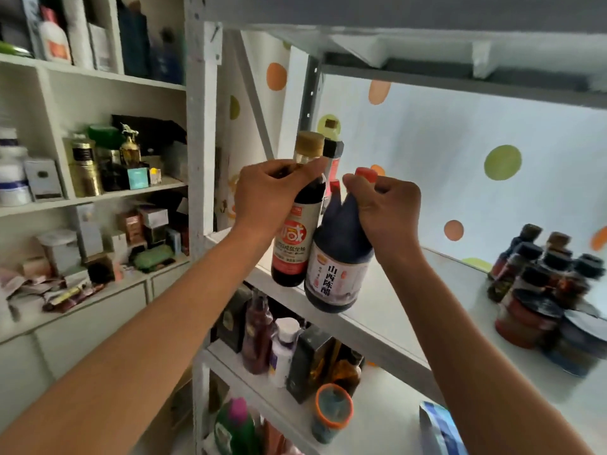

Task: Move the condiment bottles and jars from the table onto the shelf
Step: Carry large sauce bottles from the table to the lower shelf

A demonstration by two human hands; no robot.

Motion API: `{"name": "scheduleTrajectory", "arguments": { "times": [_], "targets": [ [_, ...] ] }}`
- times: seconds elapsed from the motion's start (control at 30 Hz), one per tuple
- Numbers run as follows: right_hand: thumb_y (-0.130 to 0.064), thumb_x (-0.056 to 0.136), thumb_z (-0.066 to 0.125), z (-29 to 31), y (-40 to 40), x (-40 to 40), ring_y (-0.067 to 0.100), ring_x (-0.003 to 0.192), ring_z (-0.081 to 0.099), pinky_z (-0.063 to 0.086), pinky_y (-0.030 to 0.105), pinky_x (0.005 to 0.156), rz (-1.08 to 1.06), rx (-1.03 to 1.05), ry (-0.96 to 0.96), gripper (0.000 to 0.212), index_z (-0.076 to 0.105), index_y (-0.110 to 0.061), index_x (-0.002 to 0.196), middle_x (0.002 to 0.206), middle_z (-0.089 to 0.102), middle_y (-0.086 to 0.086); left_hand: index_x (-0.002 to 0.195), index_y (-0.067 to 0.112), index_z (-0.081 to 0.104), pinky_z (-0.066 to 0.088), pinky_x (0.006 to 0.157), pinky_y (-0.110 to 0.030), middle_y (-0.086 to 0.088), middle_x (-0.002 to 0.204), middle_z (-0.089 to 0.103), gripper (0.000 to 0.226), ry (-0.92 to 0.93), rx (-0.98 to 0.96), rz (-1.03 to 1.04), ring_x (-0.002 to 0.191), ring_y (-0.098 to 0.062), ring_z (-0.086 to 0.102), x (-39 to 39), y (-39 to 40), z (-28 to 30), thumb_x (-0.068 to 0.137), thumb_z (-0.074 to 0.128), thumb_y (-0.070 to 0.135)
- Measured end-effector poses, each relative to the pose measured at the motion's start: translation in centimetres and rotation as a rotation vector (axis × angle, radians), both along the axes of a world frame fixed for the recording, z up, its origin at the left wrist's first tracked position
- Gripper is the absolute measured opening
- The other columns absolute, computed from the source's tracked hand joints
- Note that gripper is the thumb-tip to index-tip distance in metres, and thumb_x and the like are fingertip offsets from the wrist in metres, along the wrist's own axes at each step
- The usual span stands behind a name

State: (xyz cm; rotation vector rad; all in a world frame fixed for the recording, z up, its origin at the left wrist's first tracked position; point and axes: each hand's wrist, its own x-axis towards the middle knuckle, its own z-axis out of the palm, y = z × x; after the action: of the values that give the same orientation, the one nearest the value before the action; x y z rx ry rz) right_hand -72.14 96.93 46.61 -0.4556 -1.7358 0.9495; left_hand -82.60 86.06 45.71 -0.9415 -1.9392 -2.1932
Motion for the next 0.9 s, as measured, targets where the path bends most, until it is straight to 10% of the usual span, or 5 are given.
{"name": "scheduleTrajectory", "arguments": {
  "times": [0.23, 0.47, 0.7, 0.9],
  "targets": [
    [-0.026, 0.081, 0.073, -0.7, 5.5, -1.6, 0.006, 0.041, 0.034, 0.028, 0.016, 0.042, -0.063, -0.069, 0.005, 0.040, 0.056, -0.009, 0.049, 0.038, 0.041, -0.007, 0.082, 0.031, 0.075, 0.060, 0.077, -0.041, 0.015, 0.076, 0.073, 0.035, 0.021, -0.045, 0.063, 0.075, -0.006, 0.070, -1.7, 7.3, -1.4, 0.068, 0.074, 0.064],
    [-0.030, 0.082, 0.073, -2.2, 7.2, -2.9, 0.005, 0.047, 0.038, 0.030, 0.018, 0.049, -0.094, -0.008, 0.065, 0.036, 0.053, -0.010, 0.060, 0.045, 0.046, -0.011, 0.095, 0.030, 0.068, 0.055, 0.086, -0.042, 0.011, 0.090, 0.072, 0.048, -0.091, -0.038, 0.014, 0.089, -0.010, 0.067, -2.3, 10.3, -3.8, 0.077, 0.055, 0.073],
    [-0.051, 0.083, 0.065, -7.5, 6.1, -1.4, 0.012, 0.104, 0.058, 0.057, 0.040, 0.088, -0.020, -0.083, -0.071, 0.045, 0.046, -0.032, 0.118, 0.113, 0.055, -0.004, 0.130, 0.025, 0.043, 0.052, 0.095, -0.032, 0.014, 0.114, 0.061, 0.044, -0.137, -0.130, -0.238, 0.104, -0.001, 0.060, -1.6, 8.1, -9.5, 0.093, 0.050, 0.049],
    [-0.024, 0.087, 0.073, -12.0, 3.8, 2.7, 0.002, 0.121, 0.049, 0.043, 0.004, 0.078, 0.051, -0.076, -0.329, 0.090, 0.012, -0.044, 0.150, 0.143, 0.050, -0.010, 0.139, 0.028, 0.035, 0.040, 0.098, -0.023, 0.012, 0.131, 0.049, 0.072, 0.041, -0.268, -0.209, 0.118, -0.004, 0.046, -2.3, 5.7, -11.5, 0.081, 0.077, 0.028]
  ]
}}
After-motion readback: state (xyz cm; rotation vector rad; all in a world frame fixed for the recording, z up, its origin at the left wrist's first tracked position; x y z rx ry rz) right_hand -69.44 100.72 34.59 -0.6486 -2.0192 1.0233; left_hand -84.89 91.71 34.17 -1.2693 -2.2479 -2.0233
